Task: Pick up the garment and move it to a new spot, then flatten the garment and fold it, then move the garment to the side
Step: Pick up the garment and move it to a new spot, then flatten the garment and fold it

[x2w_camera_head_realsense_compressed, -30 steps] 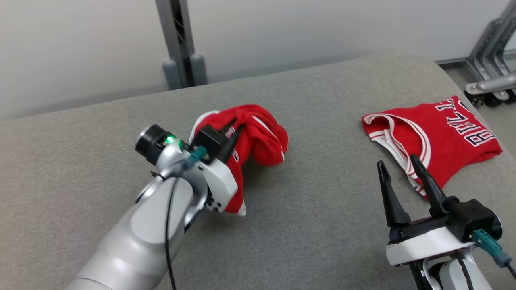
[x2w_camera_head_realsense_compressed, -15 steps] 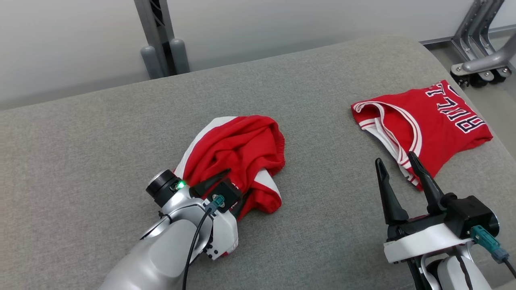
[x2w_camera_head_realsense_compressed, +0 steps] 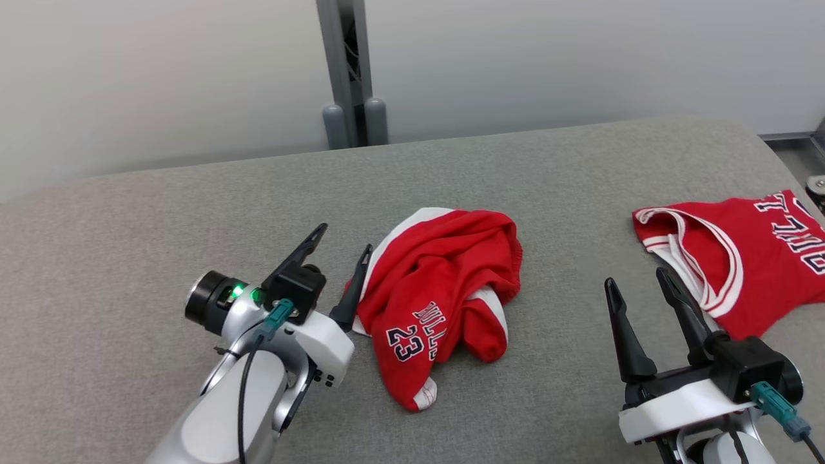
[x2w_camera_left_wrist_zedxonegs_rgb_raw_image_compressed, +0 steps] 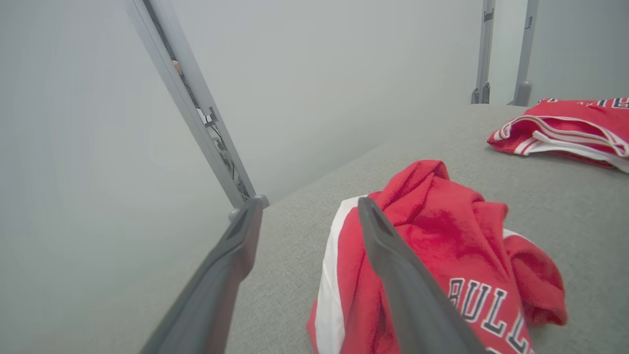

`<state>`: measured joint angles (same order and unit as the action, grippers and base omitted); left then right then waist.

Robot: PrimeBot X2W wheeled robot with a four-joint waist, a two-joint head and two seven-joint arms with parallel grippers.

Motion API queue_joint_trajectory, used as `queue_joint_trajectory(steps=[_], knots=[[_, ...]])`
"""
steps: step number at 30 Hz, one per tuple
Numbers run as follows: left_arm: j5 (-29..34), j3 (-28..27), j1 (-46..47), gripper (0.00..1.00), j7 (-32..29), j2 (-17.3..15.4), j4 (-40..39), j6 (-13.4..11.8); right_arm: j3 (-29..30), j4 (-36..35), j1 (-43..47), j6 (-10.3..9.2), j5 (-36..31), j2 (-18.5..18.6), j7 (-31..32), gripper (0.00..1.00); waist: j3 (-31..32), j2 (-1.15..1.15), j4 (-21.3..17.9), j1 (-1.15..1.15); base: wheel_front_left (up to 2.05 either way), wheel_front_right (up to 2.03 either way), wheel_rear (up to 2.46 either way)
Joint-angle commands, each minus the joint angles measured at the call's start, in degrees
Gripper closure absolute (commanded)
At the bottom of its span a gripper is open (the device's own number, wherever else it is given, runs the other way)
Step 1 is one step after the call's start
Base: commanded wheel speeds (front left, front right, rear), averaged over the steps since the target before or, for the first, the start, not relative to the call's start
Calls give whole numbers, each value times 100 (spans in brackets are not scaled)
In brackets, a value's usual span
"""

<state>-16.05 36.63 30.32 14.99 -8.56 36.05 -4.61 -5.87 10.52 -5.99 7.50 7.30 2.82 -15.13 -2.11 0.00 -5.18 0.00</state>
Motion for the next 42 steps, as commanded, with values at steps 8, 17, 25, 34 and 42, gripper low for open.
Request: queue_joint_trajectory(steps=[8, 17, 25, 34, 42], knots=[[218, -1054, -965, 0, 15, -227, -1222, -353, 123, -28, 187, -2, -14, 33, -6, 0, 255, 0, 590, 0, 0, 0, 0], [706, -2096, -2273, 0, 16, 82, -2198, -580, 156, 193, 352, -2, 32, 39, -6, 0, 397, 0, 855, 0, 0, 0, 0], [1184, -2678, -3053, 0, 16, 335, -2740, -446, 184, 413, 420, -2, 49, 65, -6, 0, 425, 0, 955, 0, 0, 0, 0], [1292, -2878, -2970, 0, 16, 479, -2730, -279, 200, 539, 327, -2, 50, 80, -6, 0, 354, 0, 1010, 0, 0, 0, 0], [1366, -2909, -2914, 0, 16, 517, -2670, -142, -38, 1263, 164, -2, -206, 212, -6, 0, 221, 0, 1058, 0, 0, 0, 0]])
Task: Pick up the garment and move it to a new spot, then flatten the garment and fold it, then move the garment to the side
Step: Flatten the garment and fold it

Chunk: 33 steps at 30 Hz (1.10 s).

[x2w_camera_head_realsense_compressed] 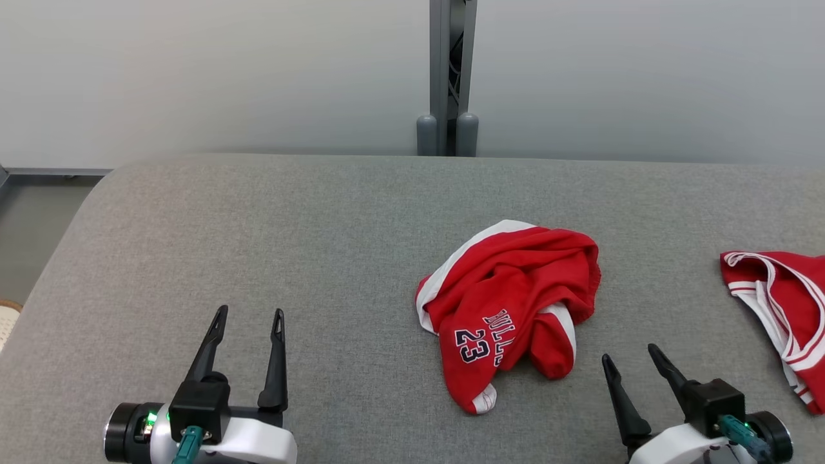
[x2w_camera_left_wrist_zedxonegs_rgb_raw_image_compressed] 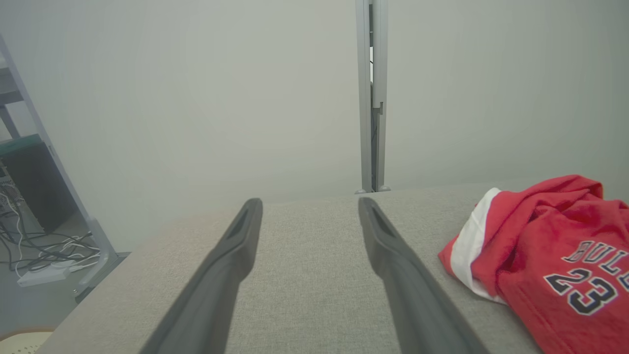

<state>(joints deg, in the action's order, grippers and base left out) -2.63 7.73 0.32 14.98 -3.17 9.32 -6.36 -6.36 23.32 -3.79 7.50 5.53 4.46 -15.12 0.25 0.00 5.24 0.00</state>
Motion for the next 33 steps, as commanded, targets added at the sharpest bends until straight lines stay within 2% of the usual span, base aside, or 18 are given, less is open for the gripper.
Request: queue_joint_trajectory(steps=[1, 10, 16, 17, 18, 25, 33], knots=[[31, -13, 109, 0, 17, -17, 9, 35, -46, 147, -116, -2, -42, 62, -7, 0, -45, 0, 34, 0, 0, 0, 0], [63, 37, 328, 0, 18, 5, -5, 102, -573, 1255, -719, -2, -276, 192, -7, 0, -365, 0, 281, 0, 0, 0, 0], [6, 73, 454, 0, 18, 12, 37, 89, -765, 1685, -1039, -2, -254, 213, -7, 0, -506, 0, 475, 0, 0, 0, 0], [-4, 78, 469, 0, 18, 12, 44, 86, -782, 1745, -1085, -2, -240, 224, -7, 19, -520, 0, 501, 0, 0, 0, 0], [-20, 93, 484, 0, 18, 15, 52, 78, -831, 1837, -1159, -2, -215, 253, -6, 100, -539, 0, 550, 0, 0, 0, 0], [-81, 112, 417, 0, 18, 15, 86, 14, -734, 1696, -1172, -2, -218, 373, -7, 100, -474, 0, 592, 0, 0, 0, 0], [-178, 151, 287, 0, 18, 16, 99, -33, -418, 978, -1272, -2, -663, 616, -8, 100, -189, 0, 442, 0, 0, 0, 0]])
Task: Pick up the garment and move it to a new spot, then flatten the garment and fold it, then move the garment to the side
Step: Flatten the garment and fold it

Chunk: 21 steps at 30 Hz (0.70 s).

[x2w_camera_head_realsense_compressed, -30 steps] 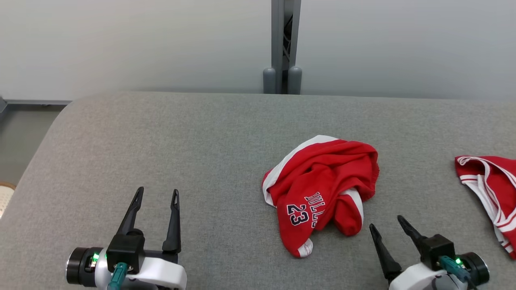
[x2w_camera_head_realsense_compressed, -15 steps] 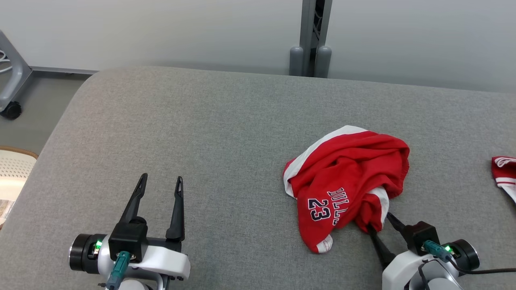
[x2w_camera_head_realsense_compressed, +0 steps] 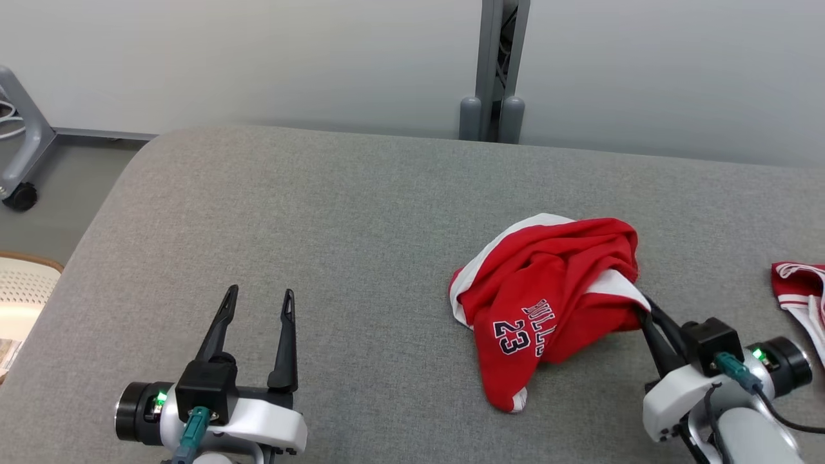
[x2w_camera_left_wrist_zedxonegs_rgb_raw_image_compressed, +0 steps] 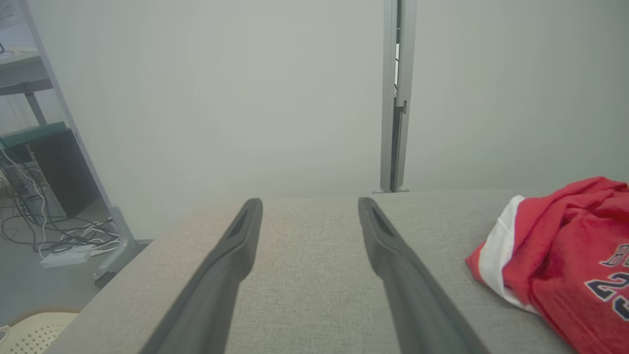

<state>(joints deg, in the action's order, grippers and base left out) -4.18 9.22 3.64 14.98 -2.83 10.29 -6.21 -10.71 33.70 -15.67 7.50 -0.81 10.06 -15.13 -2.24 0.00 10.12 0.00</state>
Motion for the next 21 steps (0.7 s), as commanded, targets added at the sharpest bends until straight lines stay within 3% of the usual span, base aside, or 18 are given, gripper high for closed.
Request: queue_joint_trajectory(steps=[1, 6, 13, 21], knots=[[-39, 24, -63, 0, 17, -19, 9, -53, 27, -163, -139, -2, -89, 88, -6, 100, 99, 0, -62, 0, 0, 0, 0], [-83, 112, -104, 0, 18, -20, 30, -50, 40, -511, -443, -2, -241, 237, -6, 100, 236, 0, -97, 0, 0, 0, 0], [-190, 254, -207, 0, 18, -20, 10, -131, 93, -769, -1198, -3, -549, 715, -6, 100, 333, 0, -59, 0, 0, 0, 0], [-183, 288, -235, 0, 18, -20, 12, -113, 599, -891, -2100, -3, -1121, 1246, -6, 100, 343, 0, 130, 0, 0, 0, 0]])
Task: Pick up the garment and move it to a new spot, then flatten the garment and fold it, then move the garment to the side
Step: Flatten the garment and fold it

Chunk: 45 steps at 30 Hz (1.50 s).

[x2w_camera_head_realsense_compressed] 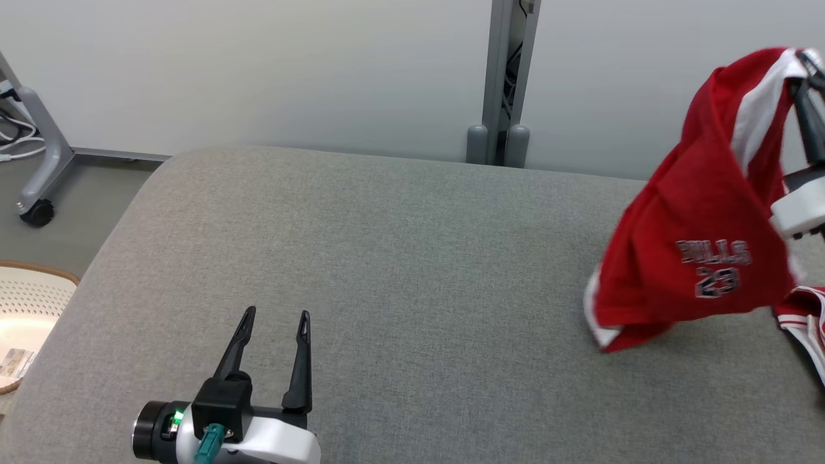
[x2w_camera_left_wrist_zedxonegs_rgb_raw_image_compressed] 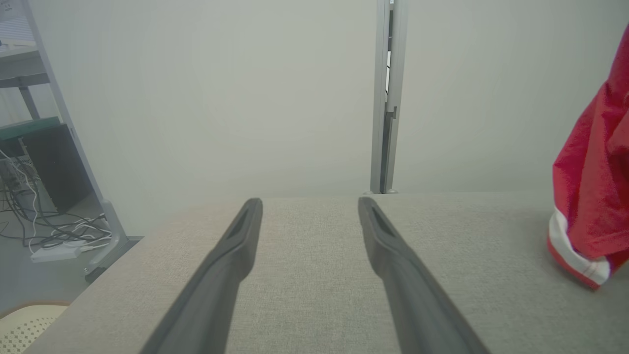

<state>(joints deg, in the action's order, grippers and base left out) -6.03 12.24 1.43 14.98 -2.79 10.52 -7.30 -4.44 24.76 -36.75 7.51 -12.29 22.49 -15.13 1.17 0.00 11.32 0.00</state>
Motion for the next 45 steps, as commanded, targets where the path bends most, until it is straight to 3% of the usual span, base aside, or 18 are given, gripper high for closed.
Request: queue_joint_trajectory(steps=[1, 5, 10, 17, 26, 33, 34, 35, 45], knots=[[0, -19, -21, 0, 18, -26, -11, -10, 53, -32, -63, -4, -54, 21, -6, 100, 6, 0, 37, 0, 0, 0, 0], [0, -36, -50, 0, 18, -24, 11, 26, -259, 68, -241, -3, -225, -14, -3, 100, 31, 0, 141, 0, 0, 0, 0], [0, -8, -26, 0, 17, -25, 26, 54, -1769, 583, -383, -4, 217, -115, 76, 100, 22, 0, 304, 0, 0, 0, 0], [-60, 54, 124, 0, 18, -24, 38, 42, -3874, 1671, -750, -4, 1366, -517, 191, 100, -178, 0, 619, 0, 0, 0, 0], [-217, 273, 273, 0, 18, -24, 68, -31, -5223, 2744, -1358, -4, 2376, -1384, 69, 100, -475, 0, 1079, 0, 0, 0, 0], [-312, 393, 370, 0, 18, -25, 70, -97, -5700, 3278, -1568, -4, 2927, -1673, 16, 100, -612, 0, 1329, 0, 0, 0, 0], [-314, 398, 377, 0, 18, -24, 77, -101, -5777, 3333, -1571, -4, 3033, -1708, 9, 83, -615, 0, 1348, 0, 0, 0, 0], [-319, 407, 381, 0, 18, -22, 76, -109, -5847, 3378, -1591, -4, 3147, -1743, 2, 0, -621, 0, 1363, 0, 0, 0, 0], [-211, 237, 306, 0, 18, -25, 149, -69, -6742, 3159, -1535, -4, 4222, -1898, -12, 0, -394, 0, 1079, 0, 0, 0, 0]])
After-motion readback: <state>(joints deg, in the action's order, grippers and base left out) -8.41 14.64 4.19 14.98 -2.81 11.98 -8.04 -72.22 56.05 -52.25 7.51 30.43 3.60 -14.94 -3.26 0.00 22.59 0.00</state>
